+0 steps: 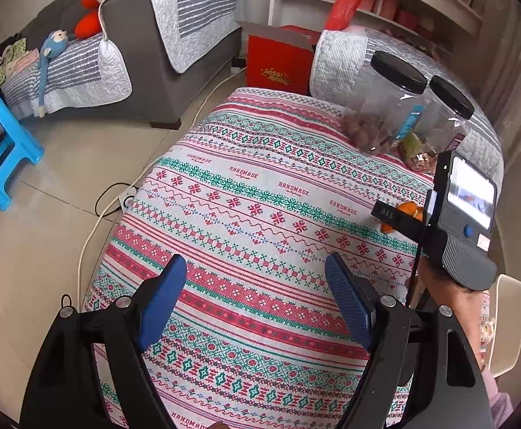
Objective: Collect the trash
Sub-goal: 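Grasp the orange peel with the right gripper, then grasp the crumpled white tissue with the left gripper while the right gripper holds the peel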
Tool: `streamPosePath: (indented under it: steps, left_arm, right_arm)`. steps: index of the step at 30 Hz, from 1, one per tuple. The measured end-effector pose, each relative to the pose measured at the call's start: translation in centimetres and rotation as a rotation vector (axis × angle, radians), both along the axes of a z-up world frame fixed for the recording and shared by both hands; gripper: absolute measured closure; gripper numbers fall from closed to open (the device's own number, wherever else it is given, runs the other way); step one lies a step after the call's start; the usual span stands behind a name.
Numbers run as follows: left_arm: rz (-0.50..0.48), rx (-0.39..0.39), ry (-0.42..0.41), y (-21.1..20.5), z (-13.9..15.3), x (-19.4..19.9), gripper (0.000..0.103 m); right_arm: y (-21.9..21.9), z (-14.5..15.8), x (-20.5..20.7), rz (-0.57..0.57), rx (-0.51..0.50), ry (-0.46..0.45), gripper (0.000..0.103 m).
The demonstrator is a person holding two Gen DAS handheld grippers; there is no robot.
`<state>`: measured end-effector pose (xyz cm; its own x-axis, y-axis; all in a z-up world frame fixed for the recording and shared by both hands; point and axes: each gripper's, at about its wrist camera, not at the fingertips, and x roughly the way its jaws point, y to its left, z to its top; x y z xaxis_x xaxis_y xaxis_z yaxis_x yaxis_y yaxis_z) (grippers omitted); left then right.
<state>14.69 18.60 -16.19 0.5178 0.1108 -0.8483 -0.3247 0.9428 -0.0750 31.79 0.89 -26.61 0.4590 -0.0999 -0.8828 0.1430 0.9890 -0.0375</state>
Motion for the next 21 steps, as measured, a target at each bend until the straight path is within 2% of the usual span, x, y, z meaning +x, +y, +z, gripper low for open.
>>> streamPosePath:
  steps: [1, 3, 6, 10, 16, 21]
  left_arm:
    - [-0.001, -0.002, 0.000, 0.0, 0.0, 0.0, 0.025]
    - [-0.008, 0.001, -0.002, -0.2, 0.1, 0.0, 0.025]
    - [-0.018, 0.003, -0.006, -0.6, 0.3, -0.1, 0.025]
    - [-0.033, 0.005, -0.010, -1.2, 0.5, -0.3, 0.025]
    - [-0.077, 0.017, -0.001, -3.5, 0.4, -0.1, 0.025]
    - [-0.129, 0.042, 0.010, -6.7, -0.1, 0.2, 0.025]
  right_arm:
    - [0.3, 0.1, 0.0, 0.019, -0.014, -0.012, 0.043]
    - [0.5, 0.3, 0.0, 0.060, -0.003, -0.010, 0.071]
    - [0.2, 0.5, -0.5, 0.096, 0.033, 0.002, 0.085]
    - [-0.9, 0.7, -2.5, 0.153, 0.037, 0.001, 0.087]
    - [-5.1, 1.4, -7.5, 0.209, 0.044, -0.004, 0.088]
    - [-8.7, 3.6, -11.5, 0.238, 0.068, -0.042, 0.088]
